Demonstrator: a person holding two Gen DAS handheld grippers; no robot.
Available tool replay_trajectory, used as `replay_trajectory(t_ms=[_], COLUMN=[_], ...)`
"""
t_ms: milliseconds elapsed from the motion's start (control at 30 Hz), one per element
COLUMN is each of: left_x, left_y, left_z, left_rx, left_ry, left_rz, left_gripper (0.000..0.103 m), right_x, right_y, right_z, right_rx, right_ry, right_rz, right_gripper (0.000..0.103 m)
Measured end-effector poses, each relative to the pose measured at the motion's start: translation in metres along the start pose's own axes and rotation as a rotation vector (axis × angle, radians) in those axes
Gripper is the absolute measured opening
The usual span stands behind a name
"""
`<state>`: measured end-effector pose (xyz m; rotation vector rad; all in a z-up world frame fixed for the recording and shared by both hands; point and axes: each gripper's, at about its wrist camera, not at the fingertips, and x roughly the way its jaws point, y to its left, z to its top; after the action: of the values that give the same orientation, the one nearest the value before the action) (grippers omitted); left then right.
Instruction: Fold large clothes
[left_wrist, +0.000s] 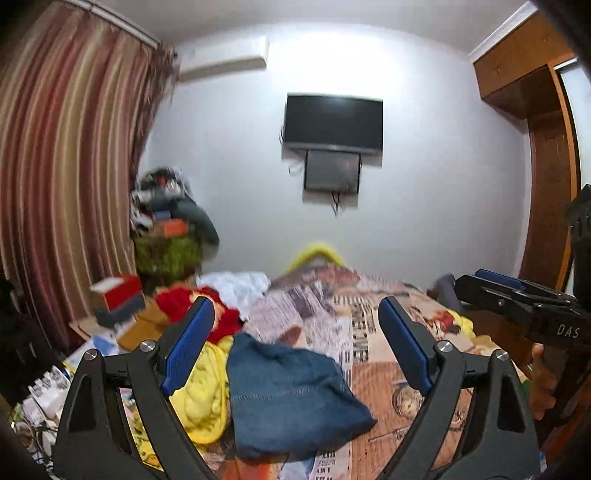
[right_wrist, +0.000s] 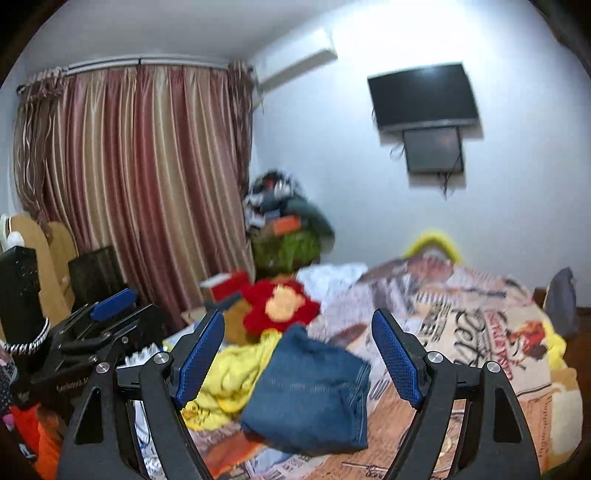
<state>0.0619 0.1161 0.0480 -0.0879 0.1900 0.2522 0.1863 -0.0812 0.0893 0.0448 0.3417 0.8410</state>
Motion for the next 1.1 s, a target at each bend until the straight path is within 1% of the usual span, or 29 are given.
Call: replay_trajectory(t_ms=[67, 167, 267, 467, 500, 600, 700, 767, 900, 1100], left_x=[-0.01, -0.023, -0.031, -0.034, -0.034, -0.034, -0.034, -0.034, -0.035, -0.034], left_y=[-0.003, -0.007, -0.008, -0.01, -0.01, -0.01, -0.011, -0.012, -0.013, -0.013], left_z=[0.001, 0.001, -0.002, -0.007, -0.008, -0.009, -0.011, -0.012, -0.015, -0.017], left_rx=[0.001, 0.004, 0.006, 0.002, -0.002, -0.019, -0.018, -0.016, -0.008, -0.012], left_ry=[-0.026, -0.051, -0.061, -0.037, -0.031, -0.02, -0.015, -0.013, -0.009, 0.0], left_rz=[0.005, 0.011, 0.025, 0.037, 0.034, 0.024, 0.031, 0.03, 0.039, 0.045], left_gripper=[0.091, 0.091, 0.091, 0.092, 0.094, 0.099, 0.101, 0.102, 0.103, 0.103], right_x=[-0.017, -0.034, -0.043, -0.055, -0.056, -0.059, -0.059, -0.06, -0.061, -0.058], right_y=[0.007, 0.016, 0.02, 0.018, 0.018, 0.018, 0.02, 0.023, 0.026, 0.028], right_z=[0.0, -0.006, -0.014, -0.022, -0.023, -0.024, -0.025, -0.026, -0.028, -0.029], right_rx=[-0.006, -0.01, 0.012, 0.04, 0.037, 0.037, 0.027, 0.012, -0.005, -0.014], right_ry=[-0.046, -0.082, -0.085, -0.07, -0.069, -0.067, -0.069, -0.071, -0.083, -0.074], right_rz=[-0.017, -0.037, -0.045, -0.068, -0.08, -0.1, -0.112, -0.132, -0.159, -0.157], right_gripper=[0.08, 0.08, 0.08, 0.08, 0.082, 0.095, 0.097, 0.102, 0.103, 0.103])
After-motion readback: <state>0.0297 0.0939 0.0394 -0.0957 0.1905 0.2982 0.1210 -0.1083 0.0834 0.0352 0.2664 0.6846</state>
